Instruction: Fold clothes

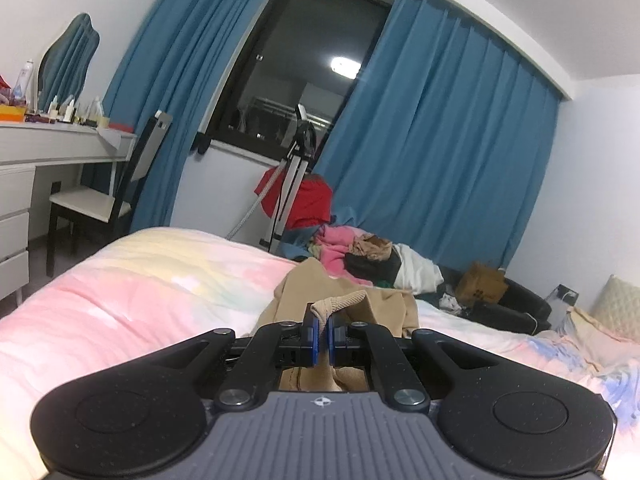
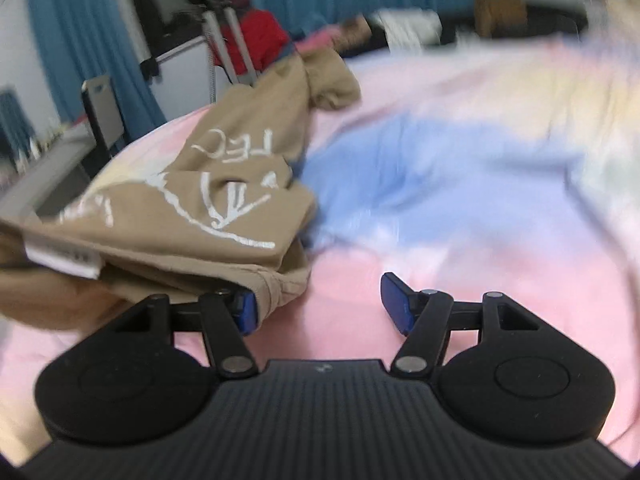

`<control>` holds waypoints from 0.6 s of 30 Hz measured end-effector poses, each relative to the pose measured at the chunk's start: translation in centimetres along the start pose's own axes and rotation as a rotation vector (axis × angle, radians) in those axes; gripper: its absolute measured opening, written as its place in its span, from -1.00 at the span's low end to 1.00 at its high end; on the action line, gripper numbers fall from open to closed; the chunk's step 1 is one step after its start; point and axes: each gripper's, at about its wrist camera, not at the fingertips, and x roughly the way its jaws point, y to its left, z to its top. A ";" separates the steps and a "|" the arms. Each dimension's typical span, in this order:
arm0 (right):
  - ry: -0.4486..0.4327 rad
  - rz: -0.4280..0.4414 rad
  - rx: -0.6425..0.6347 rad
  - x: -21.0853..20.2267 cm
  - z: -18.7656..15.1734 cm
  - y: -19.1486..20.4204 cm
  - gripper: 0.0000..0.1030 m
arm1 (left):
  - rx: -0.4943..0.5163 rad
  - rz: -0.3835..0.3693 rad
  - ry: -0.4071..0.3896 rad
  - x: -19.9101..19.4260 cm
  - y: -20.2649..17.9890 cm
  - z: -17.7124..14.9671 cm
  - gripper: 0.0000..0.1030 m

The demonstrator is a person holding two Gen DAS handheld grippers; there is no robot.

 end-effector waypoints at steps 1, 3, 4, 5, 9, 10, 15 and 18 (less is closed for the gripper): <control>-0.001 -0.003 0.015 0.0 0.0 -0.1 0.24 | 0.015 0.002 0.003 0.0 -0.2 -0.1 -0.92; -0.052 -0.011 -0.004 -0.5 0.1 0.3 0.15 | 0.029 0.004 0.026 0.3 -0.3 -0.4 -0.92; -0.084 -0.011 -0.021 -0.9 0.2 0.6 -0.11 | 0.032 0.003 0.044 0.6 -0.3 -0.5 -0.91; -0.115 -0.011 -0.038 -1.3 0.3 0.9 -0.26 | 0.034 0.003 0.062 0.8 -0.2 -0.6 -0.91; -0.224 0.016 -0.053 -3.0 0.7 1.4 -0.79 | 0.048 0.014 0.149 2.0 -0.1 -1.2 -0.90; -0.250 0.030 -0.056 -3.4 0.7 1.5 -0.80 | 0.053 0.022 0.188 2.4 0.0 -1.5 -0.90; -0.313 0.072 -0.074 -5.1 1.2 1.7 -0.83 | 0.074 0.049 0.333 3.9 0.3 -3.0 -0.79; -0.335 0.089 -0.086 -5.6 1.3 2.1 -0.83 | 0.109 0.060 0.383 4.5 0.3 -4.1 -0.46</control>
